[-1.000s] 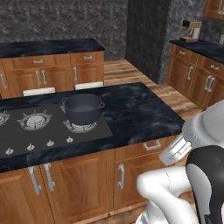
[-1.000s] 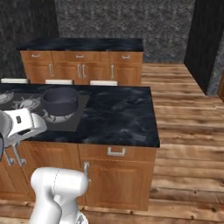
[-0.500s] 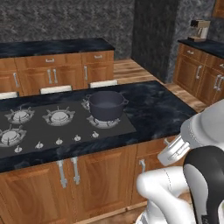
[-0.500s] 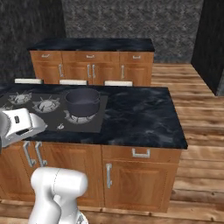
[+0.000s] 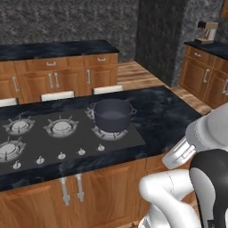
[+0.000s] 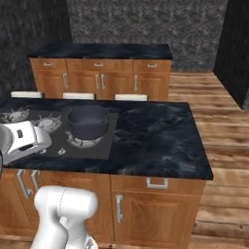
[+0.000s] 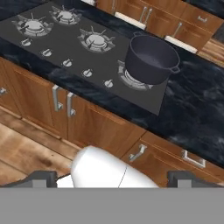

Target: Move the pot and pan from the stove into the sink.

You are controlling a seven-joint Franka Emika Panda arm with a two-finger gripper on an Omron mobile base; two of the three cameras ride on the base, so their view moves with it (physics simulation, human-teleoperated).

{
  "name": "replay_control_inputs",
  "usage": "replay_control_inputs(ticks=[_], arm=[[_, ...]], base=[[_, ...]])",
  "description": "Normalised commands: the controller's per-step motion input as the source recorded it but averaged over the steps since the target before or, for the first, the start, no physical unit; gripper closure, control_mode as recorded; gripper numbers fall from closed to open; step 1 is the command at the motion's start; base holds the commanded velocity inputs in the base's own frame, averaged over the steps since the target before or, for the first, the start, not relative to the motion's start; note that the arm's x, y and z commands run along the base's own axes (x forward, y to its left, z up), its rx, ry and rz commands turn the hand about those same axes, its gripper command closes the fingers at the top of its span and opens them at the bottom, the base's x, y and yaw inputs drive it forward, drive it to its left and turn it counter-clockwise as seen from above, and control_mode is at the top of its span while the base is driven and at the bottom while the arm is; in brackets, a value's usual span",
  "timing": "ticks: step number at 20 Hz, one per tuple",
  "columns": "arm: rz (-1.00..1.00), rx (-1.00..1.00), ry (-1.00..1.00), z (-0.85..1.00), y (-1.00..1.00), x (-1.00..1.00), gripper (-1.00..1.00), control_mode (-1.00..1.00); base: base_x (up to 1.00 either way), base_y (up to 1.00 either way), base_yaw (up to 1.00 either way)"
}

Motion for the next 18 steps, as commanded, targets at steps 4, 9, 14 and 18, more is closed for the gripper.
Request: replay_control_inputs(ticks=[4, 9, 14, 18], arm=[[0.00, 0.00, 0.00, 0.00, 0.00, 0.00, -1.00, 1.00], [0.00, 0.00, 0.00, 0.00, 0.00, 0.00, -1.00, 1.00], [0.00, 0.00, 0.00, 0.00, 0.00, 0.00, -1.00, -1.00], [-0.01, 0.00, 0.02, 0.00, 0.00, 0.22, -1.00, -1.00]], base=[[0.75, 0.00, 0.00], [0.65, 0.00, 0.00], [0.05, 0.00, 0.00], [0.00, 0.00, 0.00]])
